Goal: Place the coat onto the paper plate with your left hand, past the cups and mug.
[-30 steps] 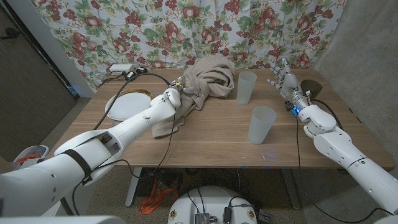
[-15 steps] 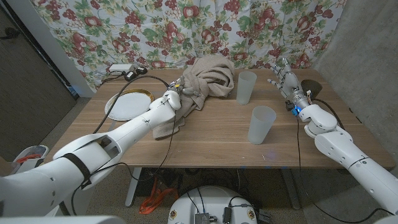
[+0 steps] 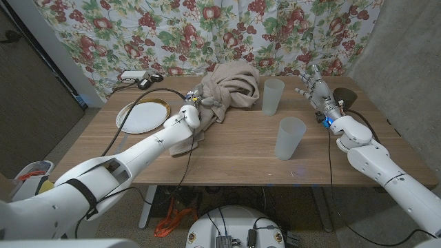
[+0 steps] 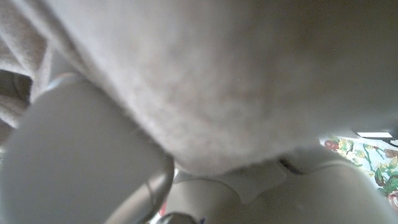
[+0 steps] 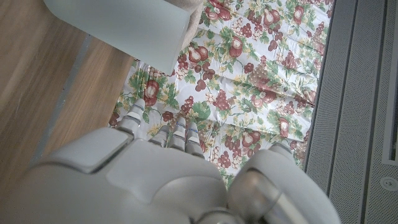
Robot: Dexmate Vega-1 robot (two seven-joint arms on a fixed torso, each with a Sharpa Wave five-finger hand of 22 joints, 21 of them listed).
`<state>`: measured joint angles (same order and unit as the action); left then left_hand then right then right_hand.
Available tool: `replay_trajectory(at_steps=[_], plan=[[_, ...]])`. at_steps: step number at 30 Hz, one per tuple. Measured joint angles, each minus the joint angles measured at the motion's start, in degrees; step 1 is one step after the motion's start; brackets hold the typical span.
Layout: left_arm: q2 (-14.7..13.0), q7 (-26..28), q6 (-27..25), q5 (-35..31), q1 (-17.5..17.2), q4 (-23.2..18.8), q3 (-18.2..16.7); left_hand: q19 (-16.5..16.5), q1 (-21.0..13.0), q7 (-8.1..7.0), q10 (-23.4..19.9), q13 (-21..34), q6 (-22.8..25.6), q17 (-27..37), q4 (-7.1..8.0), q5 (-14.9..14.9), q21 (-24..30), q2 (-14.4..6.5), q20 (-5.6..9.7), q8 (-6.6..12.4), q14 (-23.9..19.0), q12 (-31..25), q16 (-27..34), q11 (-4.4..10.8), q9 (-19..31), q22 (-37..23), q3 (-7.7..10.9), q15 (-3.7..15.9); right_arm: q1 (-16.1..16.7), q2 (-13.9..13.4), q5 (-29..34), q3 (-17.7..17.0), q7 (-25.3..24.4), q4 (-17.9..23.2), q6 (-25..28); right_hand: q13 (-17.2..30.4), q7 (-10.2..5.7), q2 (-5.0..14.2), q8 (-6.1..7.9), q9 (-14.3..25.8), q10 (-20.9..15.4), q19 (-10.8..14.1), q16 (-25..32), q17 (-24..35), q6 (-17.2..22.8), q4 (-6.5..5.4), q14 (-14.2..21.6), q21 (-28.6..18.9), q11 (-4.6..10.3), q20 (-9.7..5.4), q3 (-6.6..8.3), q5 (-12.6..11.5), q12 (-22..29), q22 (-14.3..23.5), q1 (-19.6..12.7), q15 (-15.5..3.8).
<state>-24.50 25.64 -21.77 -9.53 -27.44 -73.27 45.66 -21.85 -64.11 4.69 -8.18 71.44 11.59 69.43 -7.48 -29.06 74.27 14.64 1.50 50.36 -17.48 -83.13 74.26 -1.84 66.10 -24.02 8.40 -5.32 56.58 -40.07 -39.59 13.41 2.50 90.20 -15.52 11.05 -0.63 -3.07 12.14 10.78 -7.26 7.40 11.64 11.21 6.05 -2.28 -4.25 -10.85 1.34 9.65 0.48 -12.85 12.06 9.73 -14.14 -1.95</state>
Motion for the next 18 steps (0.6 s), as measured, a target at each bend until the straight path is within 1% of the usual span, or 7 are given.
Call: replay_trajectory(at_steps=[2, 6, 8, 10, 13, 15, 18], plan=[[-0.1, 1.0, 0.4, -0.3, -0.5, -0.5, -0.4, 0.0, -0.7, 0.29, 0.0, 0.0, 1.1, 0.0, 0.0, -0.2, 0.3, 0.7, 0.17, 0.0, 0.0, -3.3, 2.0, 0.0, 0.0, 0.2, 0.0, 0.02, -0.1, 0.1, 0.0, 0.1, 0.1, -0.2, 0.0, 0.0, 0.0, 0.0, 0.0, 0.0, 0.0, 0.0, 0.0, 0.0, 0.0, 0.0, 0.0, 0.0, 0.0, 0.0, 0.0, 0.0, 0.0, 0.0, 0.0, 0.0], [-0.2, 3.5, 1.2, -1.1, -1.4, -1.5, -1.1, 0.4, -2.1, 0.29, -0.8, 0.1, 3.6, 0.5, 0.0, -0.7, 1.0, 1.5, 0.58, 0.0, -1.3, -7.4, 2.5, 0.2, -0.7, 0.4, 0.0, 1.28, -0.1, 0.3, -0.1, 0.2, 0.2, -0.4, -0.1, 0.0, 0.0, 0.0, 0.0, 0.0, 0.0, 0.0, 0.0, 0.0, 0.0, 0.0, 0.0, 0.0, 0.0, -0.02, 0.0, 0.0, 0.0, 0.0, 0.0, 0.0], [-0.1, 5.0, 1.7, -1.4, -2.0, -2.1, -1.5, 0.4, -5.0, 0.13, -0.9, 0.1, 4.6, 0.6, 0.0, -0.8, 1.3, 1.8, 0.58, 0.0, -1.3, -7.9, 2.8, 0.3, -0.9, 0.4, 0.0, 1.34, -0.1, 0.3, -0.1, 0.2, 0.2, -0.5, -0.1, 0.0, 0.0, 0.0, 0.0, 0.0, 0.0, -0.2, 0.0, 0.0, 0.0, 0.0, 0.0, 0.0, 0.0, -0.23, 0.0, 0.0, 0.0, 0.0, 0.0, 0.0], [0.0, 6.6, 2.1, -1.9, -2.7, -2.6, -2.0, 0.4, -6.2, 0.0, -1.0, 0.1, 4.9, 0.6, 0.0, -1.2, 1.4, 2.1, 0.59, 0.0, -1.3, -8.0, 3.0, 0.4, -1.0, 0.4, 0.0, 1.35, -0.1, 0.3, -0.1, 0.2, 0.2, -0.6, -0.1, 0.2, 0.0, 0.0, 0.0, 0.0, 0.0, -0.2, 0.0, 0.0, 0.0, 0.0, 0.0, 0.0, 0.0, -0.23, 0.0, 0.0, 0.0, 0.0, 0.0, 0.0], [0.2, 8.3, 2.6, -2.5, -3.2, -3.2, -2.5, 0.4, -7.2, -0.11, -1.2, 0.1, 5.0, 0.6, 0.0, -1.5, 1.8, 2.2, 0.58, 0.0, -1.3, -8.1, 3.3, 0.62, -1.0, 0.3, 0.0, 1.35, -0.1, 0.3, -0.2, 0.2, 0.1, -0.6, -0.1, 0.3, 0.0, 0.0, 0.0, 0.0, 0.0, -0.2, 0.0, 0.0, 0.0, 0.0, 0.0, 0.0, 0.0, -0.23, 0.0, 0.0, 0.0, 0.0, 0.0, 0.0], [0.2, 9.3, 2.9, -2.8, -3.6, -3.4, -2.7, 0.4, -7.2, -1.01, -2.0, 0.2, 5.9, 0.6, 0.0, -1.9, 2.1, 2.2, 0.58, 0.0, -1.3, -8.1, 3.7, 1.2, -1.0, 0.1, 0.0, 1.36, -0.1, 0.3, -0.2, 0.2, 0.1, -0.6, -0.1, 0.3, 0.0, 0.01, -0.2, 0.0, 0.0, -0.2, 0.0, 0.0, 0.0, 0.0, 0.0, 0.0, 0.0, -0.23, 0.0, 0.0, 0.0, 0.0, 0.0, 0.0], [0.5, 11.4, 3.5, -3.7, -4.1, -3.7, -3.1, 0.4, -7.2, -0.99, -2.4, 0.2, 5.9, 0.6, -0.01, -2.3, 2.3, 2.2, 0.58, 0.0, -1.4, -8.1, 4.1, 1.22, -1.3, -0.3, 0.01, 1.47, 0.0, 0.3, -0.2, 0.2, -0.1, -0.6, -0.2, 0.3, -0.11, 0.18, -0.31, 0.0, 0.0, 0.0, 0.0, 0.0, -0.1, 0.0, 0.0, 0.0, 0.02, -0.46, 0.0, 0.0, 0.0, 0.0, -0.2, 0.0]])
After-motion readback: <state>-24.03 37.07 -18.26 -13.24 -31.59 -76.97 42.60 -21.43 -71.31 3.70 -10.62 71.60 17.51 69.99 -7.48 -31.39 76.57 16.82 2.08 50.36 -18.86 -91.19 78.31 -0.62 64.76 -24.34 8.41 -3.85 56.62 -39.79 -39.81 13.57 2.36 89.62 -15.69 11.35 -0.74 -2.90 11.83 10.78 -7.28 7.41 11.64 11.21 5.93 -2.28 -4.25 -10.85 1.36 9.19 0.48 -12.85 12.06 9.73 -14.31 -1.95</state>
